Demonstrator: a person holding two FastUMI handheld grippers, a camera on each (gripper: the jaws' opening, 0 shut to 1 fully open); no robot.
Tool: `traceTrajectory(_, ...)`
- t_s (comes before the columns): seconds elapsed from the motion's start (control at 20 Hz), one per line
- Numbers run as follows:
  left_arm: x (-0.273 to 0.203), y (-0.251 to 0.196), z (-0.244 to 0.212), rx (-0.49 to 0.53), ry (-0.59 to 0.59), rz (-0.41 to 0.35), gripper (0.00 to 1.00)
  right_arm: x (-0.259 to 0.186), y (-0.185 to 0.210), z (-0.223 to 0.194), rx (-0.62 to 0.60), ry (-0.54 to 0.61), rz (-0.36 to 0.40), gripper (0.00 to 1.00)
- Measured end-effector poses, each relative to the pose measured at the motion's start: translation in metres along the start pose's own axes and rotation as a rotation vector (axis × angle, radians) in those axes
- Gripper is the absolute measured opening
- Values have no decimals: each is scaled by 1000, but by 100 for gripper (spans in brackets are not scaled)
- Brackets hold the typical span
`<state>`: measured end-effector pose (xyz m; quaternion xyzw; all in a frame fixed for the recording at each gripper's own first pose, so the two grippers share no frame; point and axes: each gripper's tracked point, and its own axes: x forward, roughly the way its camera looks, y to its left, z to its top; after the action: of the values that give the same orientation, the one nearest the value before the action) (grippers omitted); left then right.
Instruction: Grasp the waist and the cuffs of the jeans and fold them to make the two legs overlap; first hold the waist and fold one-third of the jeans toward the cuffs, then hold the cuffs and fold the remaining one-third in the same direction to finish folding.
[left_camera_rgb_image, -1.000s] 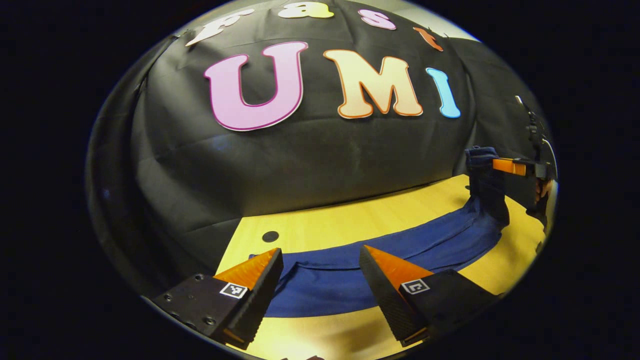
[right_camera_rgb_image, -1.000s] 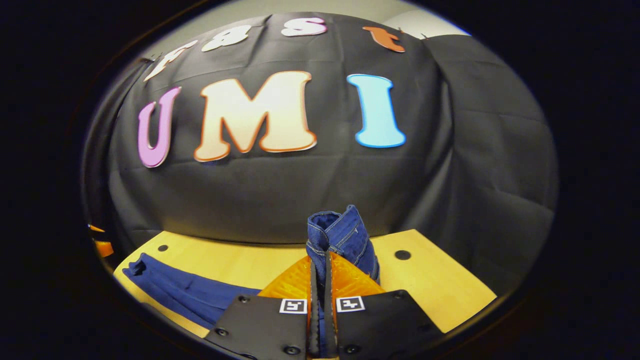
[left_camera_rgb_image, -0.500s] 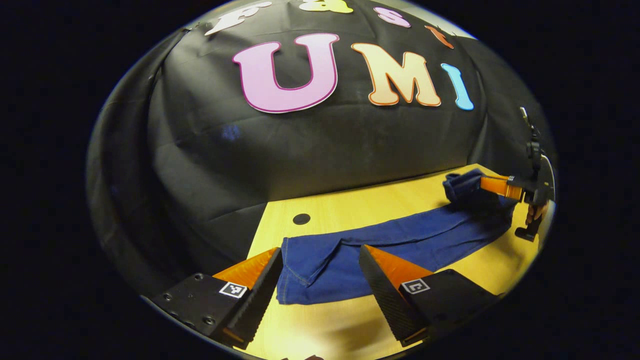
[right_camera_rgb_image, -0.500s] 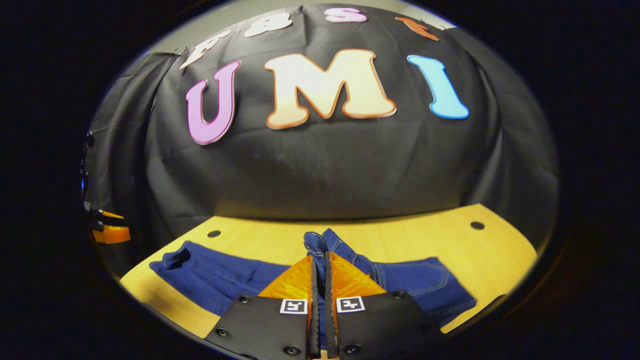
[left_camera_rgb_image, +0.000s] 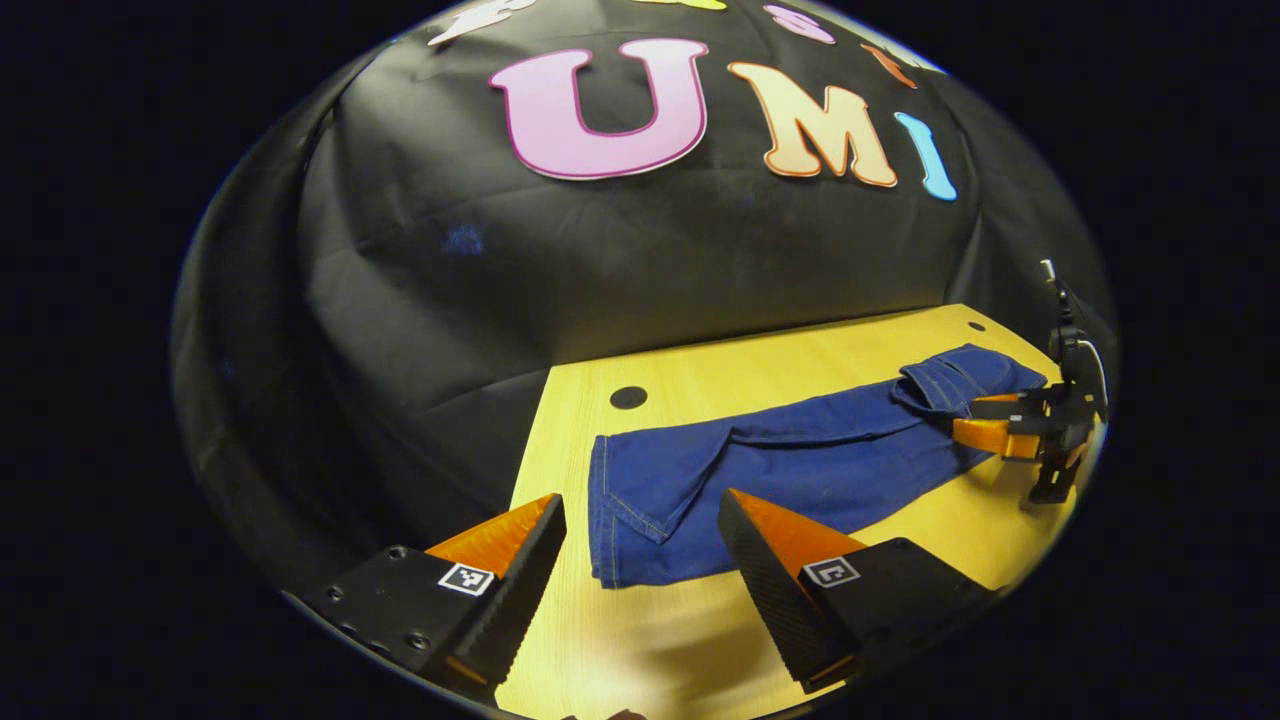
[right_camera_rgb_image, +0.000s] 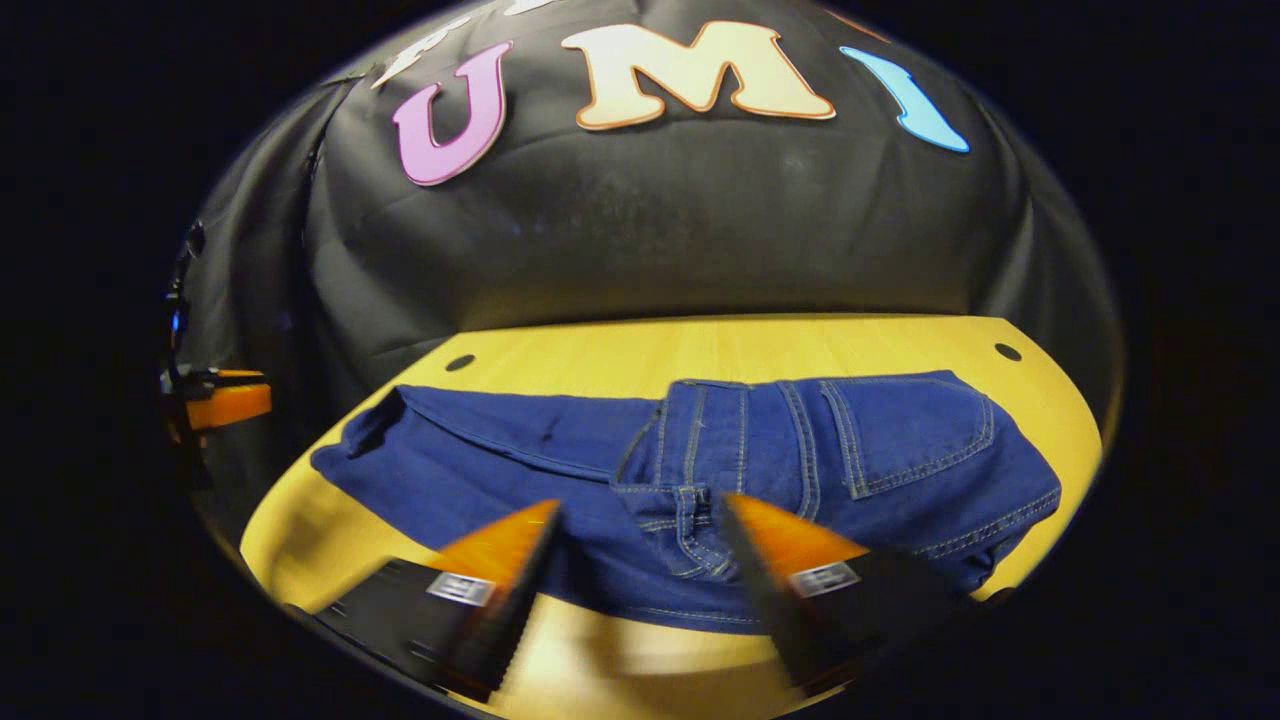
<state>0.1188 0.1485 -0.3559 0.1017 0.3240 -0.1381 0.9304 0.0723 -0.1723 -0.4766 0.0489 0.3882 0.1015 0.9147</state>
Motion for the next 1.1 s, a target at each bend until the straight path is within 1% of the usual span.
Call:
traceTrajectory(0.05, 8, 4, -8, -6, 22, -5, 96, -19, -4, 12, -19, -30, -29, 91)
traceTrajectory(0.1, 16, 7, -18, -10, 41, -16, 96, -28, -5, 16, -24, -40, -45, 97)
traceTrajectory(0.15, 25, 8, -28, -13, 75, -25, 96, -36, -6, 17, -24, -39, -52, 92)
traceTrajectory(0.2, 39, 13, -40, -15, 106, -30, 96, -42, -8, 19, -31, -35, -60, 97)
traceTrajectory(0.35, 69, 20, -62, -30, 170, -32, 96, -57, -19, 30, -58, -46, -106, 97)
traceTrajectory(0.5, 90, 16, -76, -66, 236, -84, 95, -68, -34, 34, -76, -45, -147, 97)
traceTrajectory(0.6, 96, 4, -95, -81, 337, -137, 95, -70, -40, 35, -88, -36, -164, 97)
traceTrajectory(0.65, 103, 2, -90, -63, 312, -149, 94, -71, -43, 32, -98, -29, -172, 97)
traceTrajectory(0.7, 99, 0, -87, -56, 319, -161, 95, -70, -48, 29, -111, -21, -183, 92)
traceTrajectory(0.75, 95, 0, -90, -50, 348, -168, 92, -70, -51, 26, -120, -9, -190, 94)
traceTrajectory(0.8, 100, -7, -87, -57, 326, -187, 89, -71, -51, 24, -122, 2, -190, 97)
traceTrajectory(0.85, 99, -19, -91, -58, 359, -208, 71, -70, -51, 22, -122, 4, -187, 97)
traceTrajectory(0.9, 97, -28, -87, -67, 350, -232, 52, -70, -49, 24, -121, 0, -182, 97)
traceTrajectory(0.95, 99, -31, -87, -70, 359, -214, 34, -69, -47, 26, -118, -7, -178, 98)
traceTrajectory(1.0, 97, -28, -87, -57, 371, -212, 16, -69, -45, 28, -115, -13, -175, 98)
traceTrajectory(1.05, 98, -28, -87, -50, 376, -203, 19, -69, -44, 29, -111, -21, -169, 98)
traceTrajectory(1.1, 98, -28, -88, -36, 393, -186, 13, -69, -42, 32, -111, -33, -161, 96)
